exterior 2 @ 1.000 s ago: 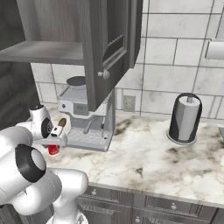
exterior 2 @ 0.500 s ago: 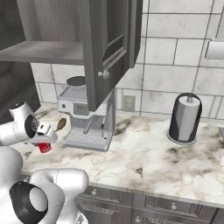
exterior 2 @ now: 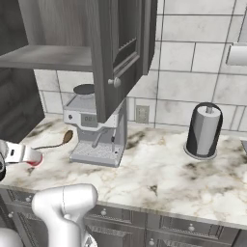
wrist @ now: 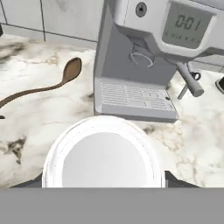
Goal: Restock the canned food cabinet by taking the new fresh canned food from the counter and placing it in the cabinet. Then, take the old canned food from the cabinet and place it on the counter.
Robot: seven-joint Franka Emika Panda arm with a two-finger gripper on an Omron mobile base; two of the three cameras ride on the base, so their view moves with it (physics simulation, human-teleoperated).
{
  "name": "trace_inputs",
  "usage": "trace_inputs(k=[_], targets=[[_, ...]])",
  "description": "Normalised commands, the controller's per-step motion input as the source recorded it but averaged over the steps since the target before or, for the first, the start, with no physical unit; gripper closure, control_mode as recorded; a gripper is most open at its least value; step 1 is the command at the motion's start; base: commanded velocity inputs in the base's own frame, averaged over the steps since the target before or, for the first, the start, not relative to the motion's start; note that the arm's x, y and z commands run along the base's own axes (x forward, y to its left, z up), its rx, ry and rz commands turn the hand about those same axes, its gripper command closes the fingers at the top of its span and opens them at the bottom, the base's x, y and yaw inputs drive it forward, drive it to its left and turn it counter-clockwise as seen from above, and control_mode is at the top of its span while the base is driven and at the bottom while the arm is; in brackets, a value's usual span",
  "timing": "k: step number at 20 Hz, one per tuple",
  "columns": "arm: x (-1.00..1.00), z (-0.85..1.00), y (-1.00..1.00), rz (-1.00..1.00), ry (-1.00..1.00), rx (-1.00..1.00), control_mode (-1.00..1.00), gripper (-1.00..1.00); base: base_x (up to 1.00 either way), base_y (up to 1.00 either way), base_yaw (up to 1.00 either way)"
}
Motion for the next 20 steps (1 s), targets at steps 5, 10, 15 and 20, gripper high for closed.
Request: trace_inputs(k=[5, 10, 15, 20], targets=[[-0.53, 1.0, -0.12, 0.0, -0.44, -0.07, -1.0, 1.0, 0.0, 0.0, 0.0], [-0.32, 1.0, -0.26, 0.01, -0.3, -0.02, -1.0, 1.0, 0.0, 0.0, 0.0], [-0.05, 1.0, -0.53, 0.06, -0.14, 0.03, -1.0, 1.0, 0.0, 0.0, 0.0], [0.17, 1.0, -0.45, 0.14, 0.02, 0.1, -1.0, 1.0, 0.0, 0.0, 0.0]])
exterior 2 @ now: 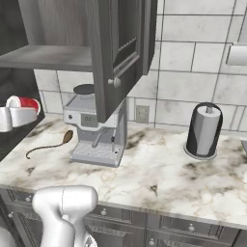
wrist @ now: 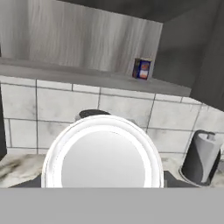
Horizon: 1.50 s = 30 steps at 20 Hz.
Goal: Restock the canned food cabinet by taking the new fresh canned food from the counter and placing it in the cabinet. Then, take the old canned food from the cabinet and place it on the counter.
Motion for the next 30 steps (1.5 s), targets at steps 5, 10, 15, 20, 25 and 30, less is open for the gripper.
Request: trace_inputs(k=[5, 10, 15, 20, 25, 30], targets=[[0.62, 1.0, -0.27, 0.19, 0.21, 0.15, -1.0, 1.0, 0.0, 0.0, 0.0], [0.35, 0.55, -0.05, 0.18, 0.17, 0.16, -1.0, 1.0, 0.0, 0.0, 0.0], [0.51, -0.03, 0.45, 0.06, -0.01, 0.03, -1.0, 1.0, 0.0, 0.0, 0.0], [0.99, 0.02, 0.07, 0.0, 0.0, 0.07, -1.0, 1.0, 0.0, 0.0, 0.0], [0.96, 0.0, -0.14, 0.0, 0.04, 0.01, -1.0, 1.0, 0.0, 0.0, 0.0], [0.86, -0.04, -0.06, 0.0, 0.0, 0.0, -1.0, 1.0, 0.0, 0.0, 0.0]])
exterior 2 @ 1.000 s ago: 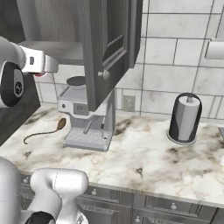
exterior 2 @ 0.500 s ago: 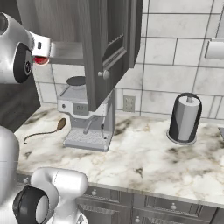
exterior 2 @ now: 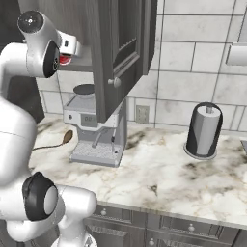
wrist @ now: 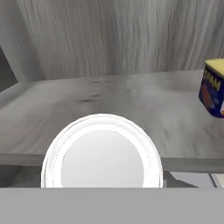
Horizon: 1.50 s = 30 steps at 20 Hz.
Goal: Restock the canned food cabinet by taking the new fresh canned food from the counter and placing it in the cabinet. Then, take the old canned food from the cabinet and place it on the counter.
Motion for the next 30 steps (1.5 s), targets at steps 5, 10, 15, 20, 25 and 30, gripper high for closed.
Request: trace_inputs(k=[5, 10, 15, 20, 25, 30], targets=[[0.89, -0.09, 0.0, 0.0, 0.0, 0.0, -1.0, 1.0, 0.0, 0.0, 0.0], [0.73, -0.28, 0.0, 0.0, 0.02, -0.02, -1.0, 1.0, 0.0, 0.0, 0.0], [0.61, -0.26, 0.0, -0.01, 0.05, -0.05, -1.0, 1.0, 0.0, 0.0, 0.0], [0.28, -0.15, 0.0, -0.01, 0.12, -0.05, -1.0, 1.0, 0.0, 0.0, 0.0], [0.04, -0.02, 0.0, 0.0, 0.0, 0.0, -1.0, -1.0, 0.0, 0.0, 0.0], [0.08, -0.03, 0.0, 0.0, -0.01, -0.02, -1.0, -1.0, 0.0, 0.0, 0.0]])
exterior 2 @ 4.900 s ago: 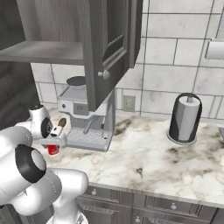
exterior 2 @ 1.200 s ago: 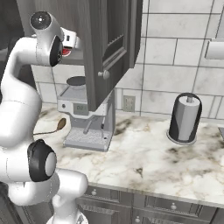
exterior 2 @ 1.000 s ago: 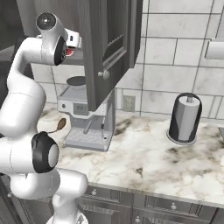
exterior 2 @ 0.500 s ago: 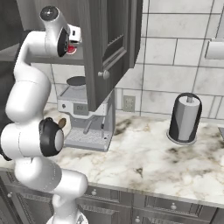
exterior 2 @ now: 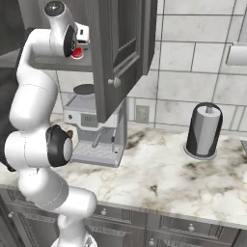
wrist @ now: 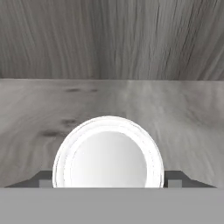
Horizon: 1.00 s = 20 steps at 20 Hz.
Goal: Restock the canned food cabinet by taking the new fresh canned food from the counter and placing it in the cabinet. Then, take the old canned food from the cabinet and place it on the counter.
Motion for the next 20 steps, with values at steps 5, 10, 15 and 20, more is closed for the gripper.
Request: trace_inputs(k=[5, 10, 15, 20], targets=[[0.0, -0.31, 0.0, 0.0, -0.17, -0.21, -1.0, -1.0, 0.0, 0.0, 0.0], [0.02, -0.06, 0.03, 0.0, -0.25, -0.19, -1.0, -1.0, 0.0, 0.0, 0.0], [-0.26, 0.52, 0.03, -0.03, -0.14, -0.04, -1.0, -1.0, 0.0, 0.0, 0.0], [-1.0, 0.64, -0.18, -0.17, 0.08, 0.16, -1.0, -1.0, 0.0, 0.0, 0.0]])
